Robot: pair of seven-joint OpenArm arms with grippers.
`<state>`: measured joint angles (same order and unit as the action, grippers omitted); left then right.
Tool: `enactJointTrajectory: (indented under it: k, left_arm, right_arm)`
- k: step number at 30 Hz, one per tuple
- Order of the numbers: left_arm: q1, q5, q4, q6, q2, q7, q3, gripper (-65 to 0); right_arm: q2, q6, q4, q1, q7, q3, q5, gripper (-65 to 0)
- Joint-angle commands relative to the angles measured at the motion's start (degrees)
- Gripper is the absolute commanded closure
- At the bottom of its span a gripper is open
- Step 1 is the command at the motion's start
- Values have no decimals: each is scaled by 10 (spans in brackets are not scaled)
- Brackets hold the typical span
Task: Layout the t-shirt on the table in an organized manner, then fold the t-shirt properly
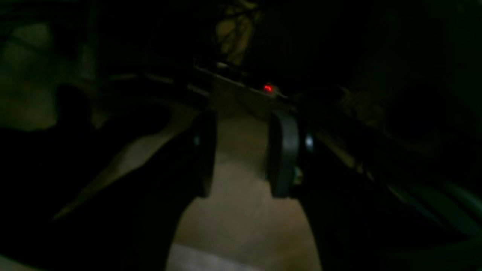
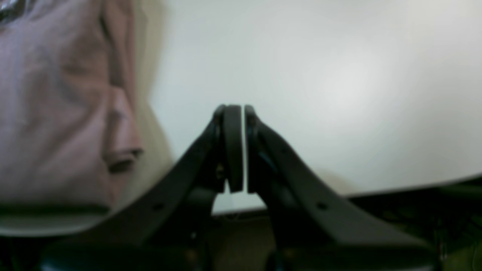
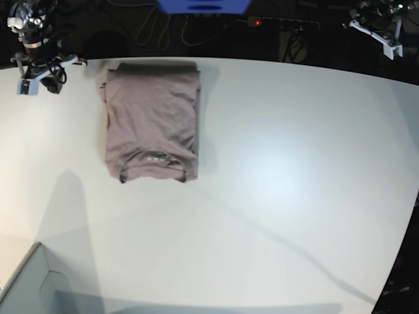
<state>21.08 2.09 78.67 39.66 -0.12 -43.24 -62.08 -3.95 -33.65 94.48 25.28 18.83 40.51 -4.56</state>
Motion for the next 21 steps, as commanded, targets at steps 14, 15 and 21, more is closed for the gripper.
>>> enactJointTrajectory:
  k: [14, 15, 21]
  left_arm:
    - [-44, -89, -171, 3, -15, 90, 15, 0]
    - [-54, -100, -200, 3, -15, 114, 16, 0]
    - [-121, -237, -434, 3, -23, 261, 20, 0]
  right_arm:
    - [-12, -8, -165, 19, -14, 72, -3, 0]
    - [-8, -8, -186, 19, -14, 76, -3, 0]
    - [47, -8, -359, 9, -18, 74, -3, 0]
